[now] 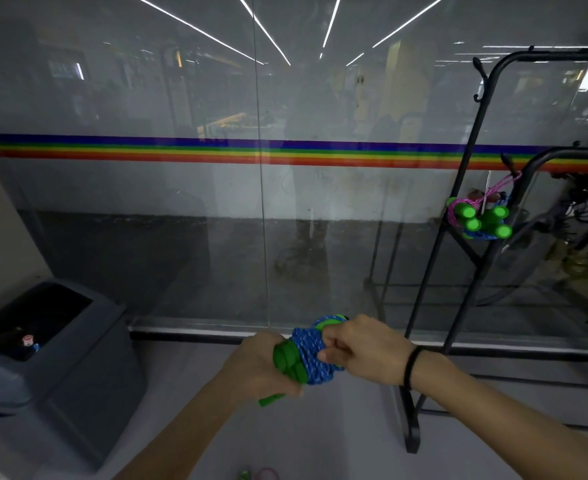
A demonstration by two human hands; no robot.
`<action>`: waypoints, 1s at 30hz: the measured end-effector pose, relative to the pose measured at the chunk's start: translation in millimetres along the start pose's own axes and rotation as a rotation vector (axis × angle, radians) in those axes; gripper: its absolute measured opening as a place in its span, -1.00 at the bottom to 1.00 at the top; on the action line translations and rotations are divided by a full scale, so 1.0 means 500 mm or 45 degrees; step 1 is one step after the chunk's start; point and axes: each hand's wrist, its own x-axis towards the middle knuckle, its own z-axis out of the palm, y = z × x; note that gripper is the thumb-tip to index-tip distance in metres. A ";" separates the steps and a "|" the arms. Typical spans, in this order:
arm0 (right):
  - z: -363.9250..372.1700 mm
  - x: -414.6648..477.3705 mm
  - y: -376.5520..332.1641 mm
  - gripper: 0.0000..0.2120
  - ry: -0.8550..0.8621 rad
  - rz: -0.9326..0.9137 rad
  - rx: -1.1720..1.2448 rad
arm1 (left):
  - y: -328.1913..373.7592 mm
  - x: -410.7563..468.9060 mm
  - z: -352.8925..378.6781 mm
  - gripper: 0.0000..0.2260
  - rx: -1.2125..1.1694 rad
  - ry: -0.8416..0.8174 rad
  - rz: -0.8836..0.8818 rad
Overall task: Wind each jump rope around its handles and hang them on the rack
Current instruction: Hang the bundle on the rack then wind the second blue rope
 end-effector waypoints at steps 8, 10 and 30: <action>-0.013 -0.015 -0.015 -0.69 0.035 -0.072 0.018 | 0.021 0.001 0.026 -0.65 0.708 0.356 0.188; -0.015 -0.026 -0.012 -0.73 0.063 -0.135 -0.004 | 0.009 0.002 0.019 -0.76 0.576 0.244 0.225; -0.026 -0.069 -0.058 -0.77 0.570 -0.222 -0.404 | -0.038 0.016 0.029 -0.80 -0.448 0.069 0.187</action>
